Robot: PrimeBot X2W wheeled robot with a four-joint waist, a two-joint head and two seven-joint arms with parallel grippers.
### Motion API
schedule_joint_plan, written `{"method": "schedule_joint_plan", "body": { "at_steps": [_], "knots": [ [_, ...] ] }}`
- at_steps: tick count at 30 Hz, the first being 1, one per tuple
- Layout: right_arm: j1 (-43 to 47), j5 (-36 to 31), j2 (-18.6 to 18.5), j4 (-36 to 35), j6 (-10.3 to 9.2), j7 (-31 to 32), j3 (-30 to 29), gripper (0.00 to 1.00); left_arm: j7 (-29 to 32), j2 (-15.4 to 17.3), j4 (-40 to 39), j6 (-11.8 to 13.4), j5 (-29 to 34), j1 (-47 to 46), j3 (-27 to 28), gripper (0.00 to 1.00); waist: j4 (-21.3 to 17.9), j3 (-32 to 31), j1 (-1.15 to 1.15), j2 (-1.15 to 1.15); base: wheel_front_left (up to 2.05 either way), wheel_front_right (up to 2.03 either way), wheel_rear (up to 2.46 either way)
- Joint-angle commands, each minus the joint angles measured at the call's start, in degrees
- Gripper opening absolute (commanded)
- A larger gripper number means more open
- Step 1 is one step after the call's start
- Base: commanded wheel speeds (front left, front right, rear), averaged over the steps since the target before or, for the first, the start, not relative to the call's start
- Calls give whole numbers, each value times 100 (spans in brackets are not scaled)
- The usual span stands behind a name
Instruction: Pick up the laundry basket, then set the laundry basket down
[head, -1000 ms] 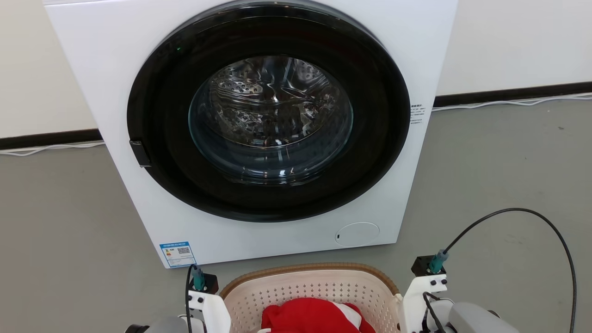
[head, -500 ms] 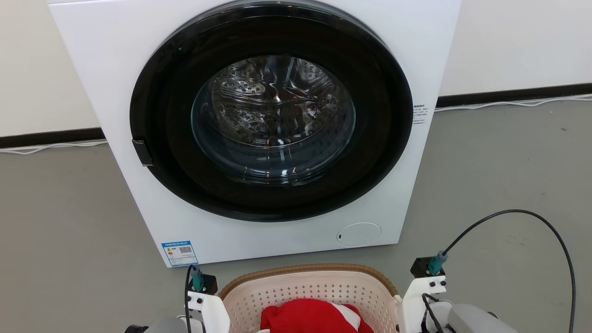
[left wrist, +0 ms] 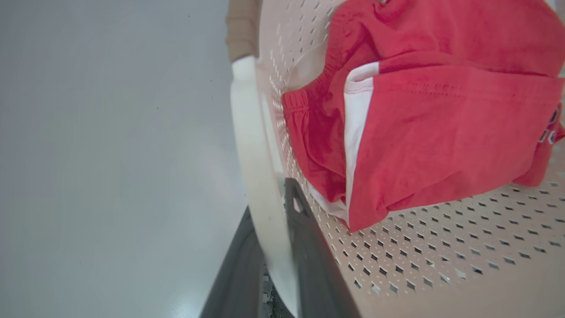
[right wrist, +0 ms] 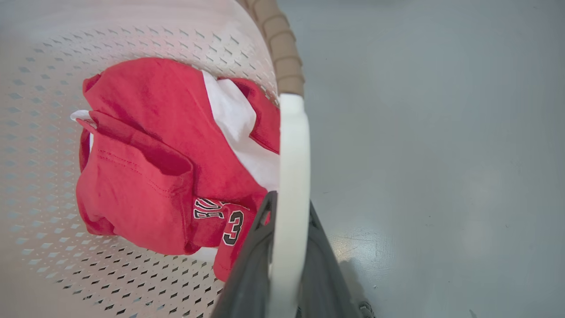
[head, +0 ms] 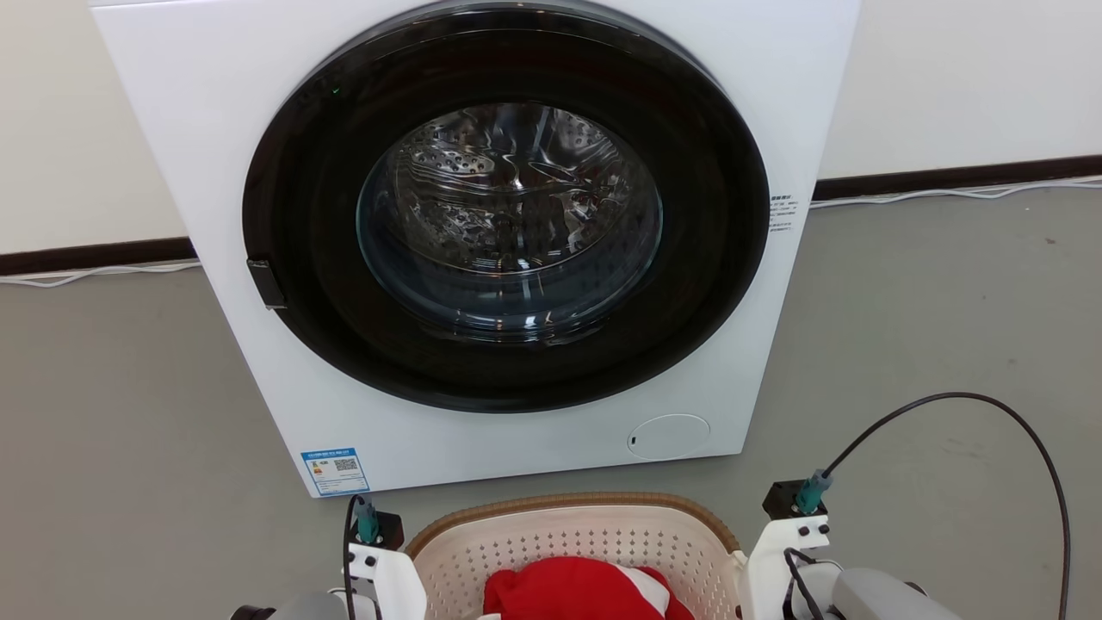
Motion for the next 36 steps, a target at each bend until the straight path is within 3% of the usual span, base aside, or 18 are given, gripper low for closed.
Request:
{"method": "schedule_joint_plan", "body": {
  "at_steps": [1,23,36],
  "knots": [
    [-173,55,79,-131,45,-110,72,0,-77,143,-58,-14,1,-205,54,0,2,0,0,0,0,0,0],
    [-296,288,79,-146,45,-360,291,0,-220,182,-20,39,-34,-322,-32,0,19,188,0,0,0,0,0],
    [-383,272,79,-226,45,-972,496,0,-641,232,-26,102,102,-600,-179,0,116,860,0,0,0,0,0]
  ]
}}
